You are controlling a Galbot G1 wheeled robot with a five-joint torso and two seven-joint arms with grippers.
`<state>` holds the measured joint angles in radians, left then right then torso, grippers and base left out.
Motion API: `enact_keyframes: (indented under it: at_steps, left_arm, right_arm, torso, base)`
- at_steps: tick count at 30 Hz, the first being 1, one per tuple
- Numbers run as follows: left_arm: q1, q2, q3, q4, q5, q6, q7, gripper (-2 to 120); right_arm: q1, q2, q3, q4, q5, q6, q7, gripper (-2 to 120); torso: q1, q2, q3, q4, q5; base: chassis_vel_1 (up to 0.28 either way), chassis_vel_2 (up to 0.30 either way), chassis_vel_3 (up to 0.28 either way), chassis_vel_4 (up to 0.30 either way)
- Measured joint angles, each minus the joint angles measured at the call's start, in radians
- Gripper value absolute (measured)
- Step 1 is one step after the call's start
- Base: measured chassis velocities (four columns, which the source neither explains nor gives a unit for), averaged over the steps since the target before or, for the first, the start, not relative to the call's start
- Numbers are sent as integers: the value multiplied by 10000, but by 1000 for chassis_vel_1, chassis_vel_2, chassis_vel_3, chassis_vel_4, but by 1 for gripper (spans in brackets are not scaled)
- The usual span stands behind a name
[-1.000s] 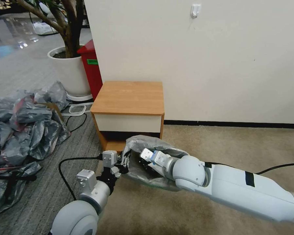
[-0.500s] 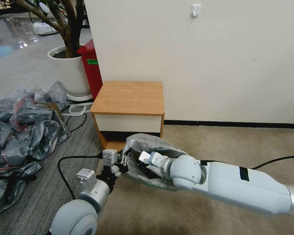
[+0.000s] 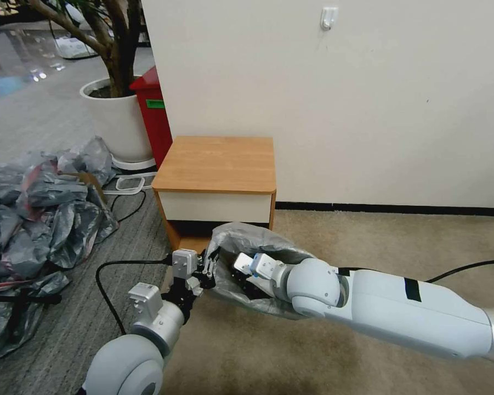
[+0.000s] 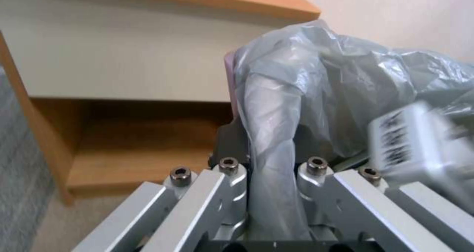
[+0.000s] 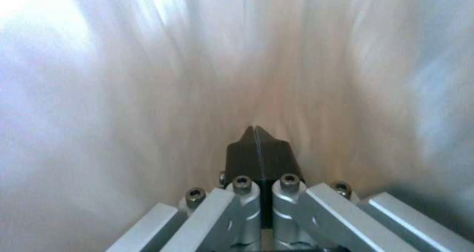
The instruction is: Pick up the garbage bag from the table and place it over the trash can.
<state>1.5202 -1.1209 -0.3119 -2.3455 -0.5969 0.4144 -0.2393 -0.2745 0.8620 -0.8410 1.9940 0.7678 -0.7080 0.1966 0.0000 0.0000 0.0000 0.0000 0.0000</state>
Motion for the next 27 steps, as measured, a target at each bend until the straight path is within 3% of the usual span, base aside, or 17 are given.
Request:
enact_keyframes:
  at_steps: [10, 16, 20, 24, 26, 27]
  left_arm:
    - [-198, 32, -34, 564, -1094, 233, -581, 9]
    - [-320, -219, -5, 1142, -1592, 211, -891, 9]
    - [-278, -472, 82, 1458, -1702, 47, -1057, 9]
    - [-149, -609, 92, 1515, -1689, 15, -1104, 9]
    - [8, -808, 106, 1542, -1617, -9, -1144, 9]
    - [8, -808, 106, 1542, -1617, -9, -1144, 9]
  right_arm:
    - [-378, -326, 783, 934, 576, 11, 118, 0]
    - [-1839, -881, 2215, 1567, 691, 127, 81, 0]
    - [-4718, -1336, 4935, 2260, 352, 1372, -62, 0]
    - [-6310, -1461, 6156, 2524, -444, 2347, -215, 0]
    - [-7980, -1190, 7465, 2694, -1296, 3041, -131, 0]
    - [-7980, -1190, 7465, 2694, -1296, 3041, -131, 0]
  torso:
    - [0, 0, 0, 0, 0]
    - [0, 1, -1, 1, 3]
    - [0, 1, -1, -1, 2]
    - [0, 1, -1, -3, 3]
    - [-1, 1, -1, -3, 1]
    - [-1, 1, -1, -3, 1]
  base:
    - [0, 0, 0, 0]
    - [0, 0, 0, 0]
    - [0, 0, 0, 0]
    - [0, 0, 0, 0]
    - [0, 0, 0, 0]
    - [0, 0, 0, 0]
